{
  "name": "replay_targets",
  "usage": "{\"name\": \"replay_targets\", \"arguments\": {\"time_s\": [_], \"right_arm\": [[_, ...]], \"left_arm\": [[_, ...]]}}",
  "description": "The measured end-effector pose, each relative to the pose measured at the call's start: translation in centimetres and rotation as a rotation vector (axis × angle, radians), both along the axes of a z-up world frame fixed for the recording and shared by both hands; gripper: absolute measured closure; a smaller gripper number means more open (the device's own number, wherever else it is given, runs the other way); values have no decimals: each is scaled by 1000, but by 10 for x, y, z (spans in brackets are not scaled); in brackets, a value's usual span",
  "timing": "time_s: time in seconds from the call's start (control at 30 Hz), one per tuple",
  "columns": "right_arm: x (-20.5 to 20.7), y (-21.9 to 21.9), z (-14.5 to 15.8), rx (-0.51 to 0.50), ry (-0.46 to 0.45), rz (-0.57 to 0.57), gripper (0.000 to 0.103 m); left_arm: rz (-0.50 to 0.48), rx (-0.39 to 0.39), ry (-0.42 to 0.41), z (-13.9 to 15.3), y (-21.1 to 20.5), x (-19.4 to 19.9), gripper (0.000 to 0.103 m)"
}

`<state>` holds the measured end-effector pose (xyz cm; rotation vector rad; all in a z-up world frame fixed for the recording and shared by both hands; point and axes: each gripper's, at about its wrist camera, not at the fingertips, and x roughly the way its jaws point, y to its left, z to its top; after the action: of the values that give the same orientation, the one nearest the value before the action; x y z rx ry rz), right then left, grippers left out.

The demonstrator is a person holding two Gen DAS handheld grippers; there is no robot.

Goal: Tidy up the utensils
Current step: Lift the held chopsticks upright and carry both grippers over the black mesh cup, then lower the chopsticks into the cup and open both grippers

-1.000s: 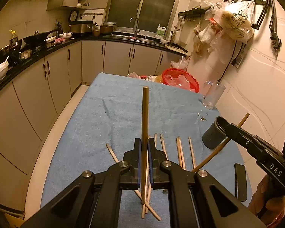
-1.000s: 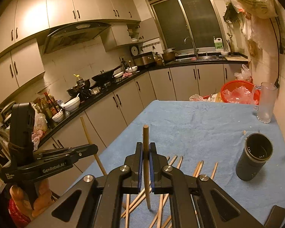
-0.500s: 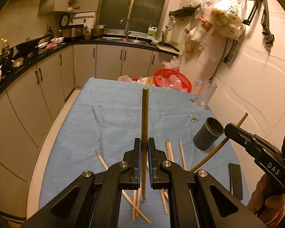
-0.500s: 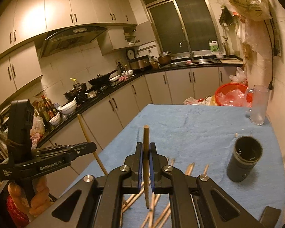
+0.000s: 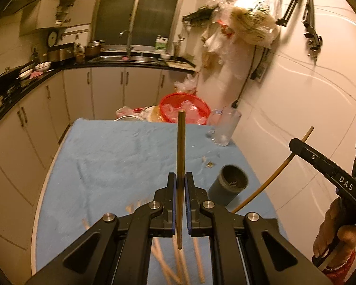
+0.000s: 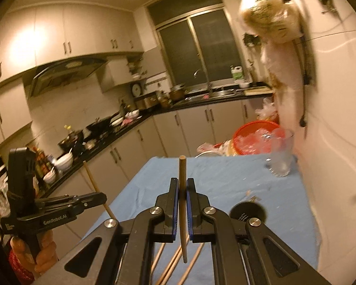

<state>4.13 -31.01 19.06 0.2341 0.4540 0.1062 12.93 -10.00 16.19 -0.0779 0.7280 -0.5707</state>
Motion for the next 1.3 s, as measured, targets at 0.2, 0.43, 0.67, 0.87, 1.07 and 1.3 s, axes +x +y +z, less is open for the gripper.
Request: {"name": "replay_targets", "arguments": {"time_s": [0.2, 0.43, 0.67, 0.87, 1.07, 1.3], "right_arm": [[7, -38, 21, 17, -27, -59, 97], [19, -76, 40, 6, -64, -141, 97], [47, -103, 18, 36, -22, -173, 97], [69, -113, -25, 82, 58, -158, 97], [79, -117, -55, 103, 124, -154, 93], [76, -118, -54, 77, 154, -170, 90]], "left_arm": [[-44, -31, -24, 30, -40, 15, 96], [-88, -95, -74, 57, -89, 25, 96], [-104, -93, -20, 28, -139, 56, 96], [-98, -42, 53, -18, -157, 70, 96], [-90, -8, 90, -39, -161, 78, 95], [-86, -3, 71, -34, -155, 74, 62]]}}
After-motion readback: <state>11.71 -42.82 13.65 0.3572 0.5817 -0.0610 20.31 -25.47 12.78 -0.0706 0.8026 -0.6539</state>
